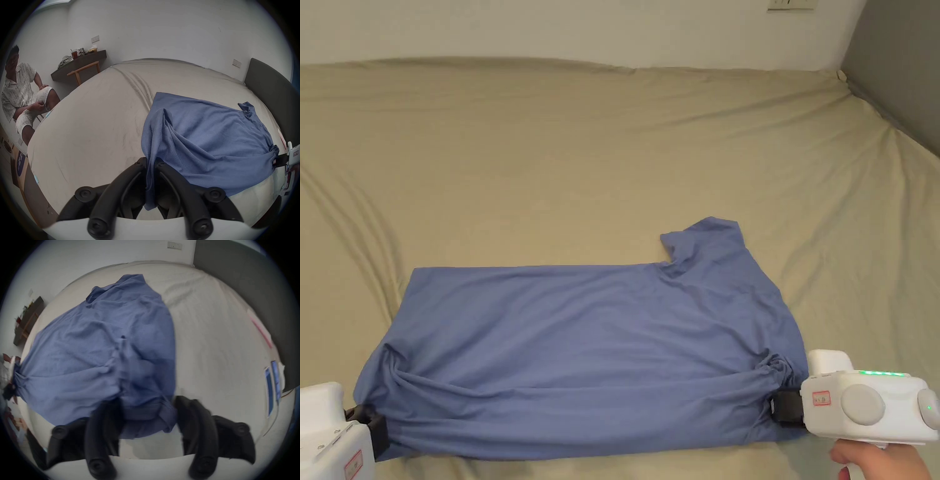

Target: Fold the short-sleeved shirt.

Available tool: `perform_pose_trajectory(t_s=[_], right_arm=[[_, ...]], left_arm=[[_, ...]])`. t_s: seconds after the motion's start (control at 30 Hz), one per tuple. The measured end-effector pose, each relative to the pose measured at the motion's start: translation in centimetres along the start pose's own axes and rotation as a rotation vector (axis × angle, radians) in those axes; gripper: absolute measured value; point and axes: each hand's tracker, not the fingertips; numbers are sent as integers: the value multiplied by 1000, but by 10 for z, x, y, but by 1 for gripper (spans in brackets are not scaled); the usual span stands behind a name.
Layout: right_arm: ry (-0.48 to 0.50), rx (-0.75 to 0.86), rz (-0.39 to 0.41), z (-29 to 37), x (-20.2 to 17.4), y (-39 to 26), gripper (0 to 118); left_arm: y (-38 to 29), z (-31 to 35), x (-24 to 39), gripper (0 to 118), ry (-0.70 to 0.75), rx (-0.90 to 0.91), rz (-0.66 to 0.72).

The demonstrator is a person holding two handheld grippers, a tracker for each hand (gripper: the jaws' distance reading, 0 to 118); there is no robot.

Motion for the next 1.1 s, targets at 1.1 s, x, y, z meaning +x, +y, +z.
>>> perform_pose_trajectory(t_s=[1.1], right_arm=[[76, -169, -135, 58, 21, -68, 21]], left_arm=[[-52, 1, -37, 6, -11, -338, -126]])
